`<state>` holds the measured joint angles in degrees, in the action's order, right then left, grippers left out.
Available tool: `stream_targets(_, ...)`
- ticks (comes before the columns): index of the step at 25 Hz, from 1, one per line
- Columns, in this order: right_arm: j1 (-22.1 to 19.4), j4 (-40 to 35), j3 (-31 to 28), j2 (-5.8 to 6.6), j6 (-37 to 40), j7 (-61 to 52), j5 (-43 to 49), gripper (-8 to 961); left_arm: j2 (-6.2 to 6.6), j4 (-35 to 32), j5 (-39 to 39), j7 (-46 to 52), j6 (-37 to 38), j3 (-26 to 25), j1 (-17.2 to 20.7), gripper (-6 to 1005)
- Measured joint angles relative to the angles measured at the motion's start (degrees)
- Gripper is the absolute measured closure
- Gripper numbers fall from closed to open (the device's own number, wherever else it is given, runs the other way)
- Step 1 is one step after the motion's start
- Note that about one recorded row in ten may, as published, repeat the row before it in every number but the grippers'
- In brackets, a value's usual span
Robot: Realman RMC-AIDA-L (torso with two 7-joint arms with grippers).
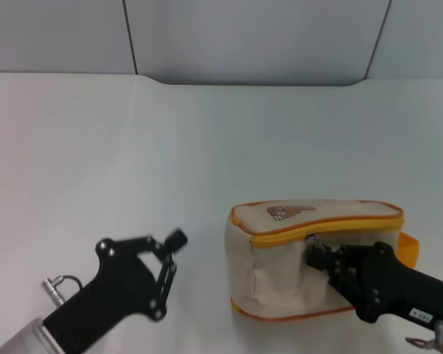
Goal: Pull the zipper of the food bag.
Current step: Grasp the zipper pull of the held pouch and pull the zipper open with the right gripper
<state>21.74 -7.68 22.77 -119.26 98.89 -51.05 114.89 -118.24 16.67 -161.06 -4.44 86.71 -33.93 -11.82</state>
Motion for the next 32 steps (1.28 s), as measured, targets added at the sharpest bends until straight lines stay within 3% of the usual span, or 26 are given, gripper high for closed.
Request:
stream_targets(1,0.69,-1.28,0.22,0.00,0.22,-2.08,0.19,954,-0.19,-7.15,-3.73,2.50,4.81,0.82,-2.64,999)
stream_targets(5,1.43,-2.69,0.33,0.00,0.79,-5.08,0.31,954,-0.74,-10.65,-4.46,-1.16,4.51,4.41,-4.32,998)
stream_targets(9,2.35,-6.32,2.02,0.06,1.32,-11.08,1.28,954,-0.91,-7.28,-4.47,-8.83,0.84,5.81,-4.30,998)
stream_targets(19,3.95,-8.47,4.56,0.12,4.25,-14.49,1.83,953,-1.02,0.88,-4.49,-11.15,-11.19,6.15,-6.33,997)
stream_targets(32,8.02,-5.74,9.35,-0.31,1.76,-16.44,1.78,955,-1.01,2.58,-4.47,-11.60,-12.44,6.61,-6.46,996)
